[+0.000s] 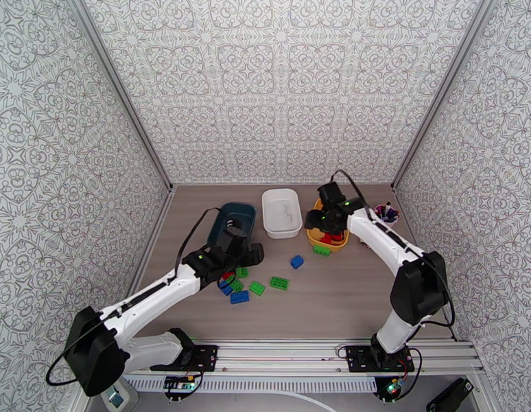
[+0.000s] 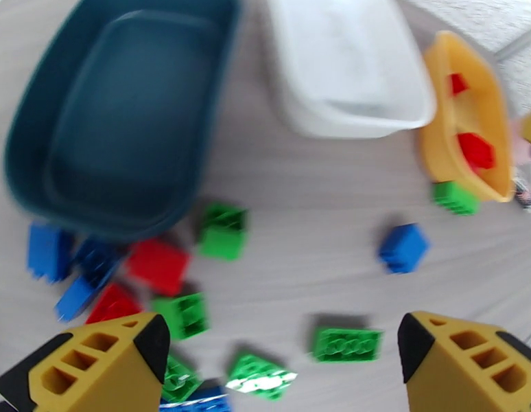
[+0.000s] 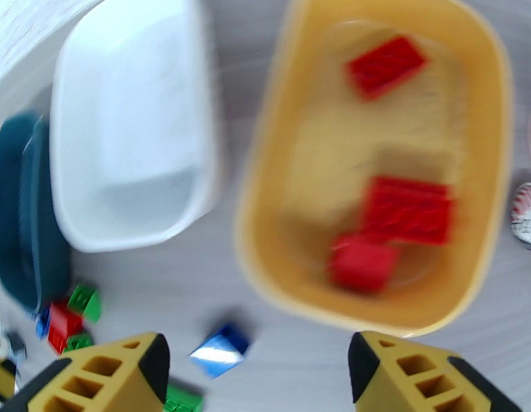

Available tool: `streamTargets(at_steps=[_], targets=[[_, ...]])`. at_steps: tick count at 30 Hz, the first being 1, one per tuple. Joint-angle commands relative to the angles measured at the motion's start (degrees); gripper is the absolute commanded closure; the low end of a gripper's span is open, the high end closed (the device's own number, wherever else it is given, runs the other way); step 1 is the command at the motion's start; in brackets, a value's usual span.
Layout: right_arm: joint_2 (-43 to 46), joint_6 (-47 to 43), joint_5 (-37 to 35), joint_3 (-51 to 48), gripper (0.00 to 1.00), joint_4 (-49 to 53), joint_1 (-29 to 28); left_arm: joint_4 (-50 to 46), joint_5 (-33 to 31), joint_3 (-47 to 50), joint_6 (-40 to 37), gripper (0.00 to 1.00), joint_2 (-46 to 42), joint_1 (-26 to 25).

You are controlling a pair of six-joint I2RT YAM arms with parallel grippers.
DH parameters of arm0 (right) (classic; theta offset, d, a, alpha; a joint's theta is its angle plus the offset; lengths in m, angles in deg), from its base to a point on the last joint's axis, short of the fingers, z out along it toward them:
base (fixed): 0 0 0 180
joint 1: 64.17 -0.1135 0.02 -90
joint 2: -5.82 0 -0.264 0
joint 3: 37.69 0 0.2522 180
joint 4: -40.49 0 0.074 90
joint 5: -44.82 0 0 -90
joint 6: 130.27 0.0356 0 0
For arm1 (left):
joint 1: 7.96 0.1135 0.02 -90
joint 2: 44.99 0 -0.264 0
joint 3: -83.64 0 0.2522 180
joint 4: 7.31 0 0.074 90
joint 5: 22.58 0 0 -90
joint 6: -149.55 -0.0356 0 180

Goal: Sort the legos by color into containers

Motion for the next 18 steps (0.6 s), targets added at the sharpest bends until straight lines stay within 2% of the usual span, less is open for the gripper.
streamTargets(at_steps=[1,9,18], targets=[[0.9,1.2,1.4,-1.5,0.29,-1.4,-4.6,-4.4,-2.3,3.3,2.8,0.10,-2.8,1.8],[-3.0,4.9,2.8,-1.3,0.32,-4.6,-16.0,-4.8,-0.7,10.8,5.7,0.15,-5.9,6.3],[-7.5,7.8,3.6,-1.7,0.35,-7.7,-22.8,-0.2,2.4,12.8,5.6,0.23,-1.4,10.9]])
